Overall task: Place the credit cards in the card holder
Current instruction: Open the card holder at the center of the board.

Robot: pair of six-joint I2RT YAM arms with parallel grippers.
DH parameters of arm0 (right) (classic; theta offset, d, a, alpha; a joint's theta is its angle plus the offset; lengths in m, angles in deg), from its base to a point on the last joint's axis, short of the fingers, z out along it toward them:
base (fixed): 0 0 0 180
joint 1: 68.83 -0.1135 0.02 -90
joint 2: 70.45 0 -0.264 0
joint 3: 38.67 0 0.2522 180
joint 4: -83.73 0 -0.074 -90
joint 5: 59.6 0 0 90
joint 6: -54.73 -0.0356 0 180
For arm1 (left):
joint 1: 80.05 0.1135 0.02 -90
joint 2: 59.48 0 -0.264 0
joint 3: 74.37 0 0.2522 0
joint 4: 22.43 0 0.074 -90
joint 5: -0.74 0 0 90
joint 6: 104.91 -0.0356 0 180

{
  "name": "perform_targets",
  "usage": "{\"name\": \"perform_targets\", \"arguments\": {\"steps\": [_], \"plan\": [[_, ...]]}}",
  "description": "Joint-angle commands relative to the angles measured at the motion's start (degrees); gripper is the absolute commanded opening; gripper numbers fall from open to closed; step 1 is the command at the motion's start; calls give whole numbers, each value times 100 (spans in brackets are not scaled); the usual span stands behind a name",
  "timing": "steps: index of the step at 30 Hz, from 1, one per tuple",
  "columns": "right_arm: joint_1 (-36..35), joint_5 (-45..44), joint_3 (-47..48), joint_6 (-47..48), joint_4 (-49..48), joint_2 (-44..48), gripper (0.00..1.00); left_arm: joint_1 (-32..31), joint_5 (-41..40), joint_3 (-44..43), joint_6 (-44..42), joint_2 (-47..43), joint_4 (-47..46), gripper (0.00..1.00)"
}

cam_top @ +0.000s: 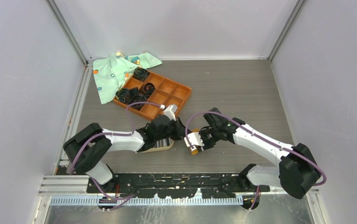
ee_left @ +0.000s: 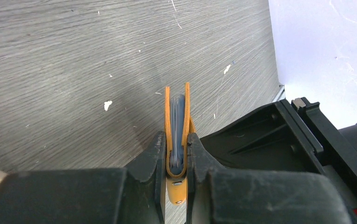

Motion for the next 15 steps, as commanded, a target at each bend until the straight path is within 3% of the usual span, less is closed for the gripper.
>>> {"name": "perform_targets", "arguments": {"steps": [1,15], "plan": [[-34,-69,-77,-254,-341,-16,44,18,393,-326,-59,213,-597,0],[3,-398,-165,-289,-489,-61,49,17,257,-274,146,184,-535,0]]}}
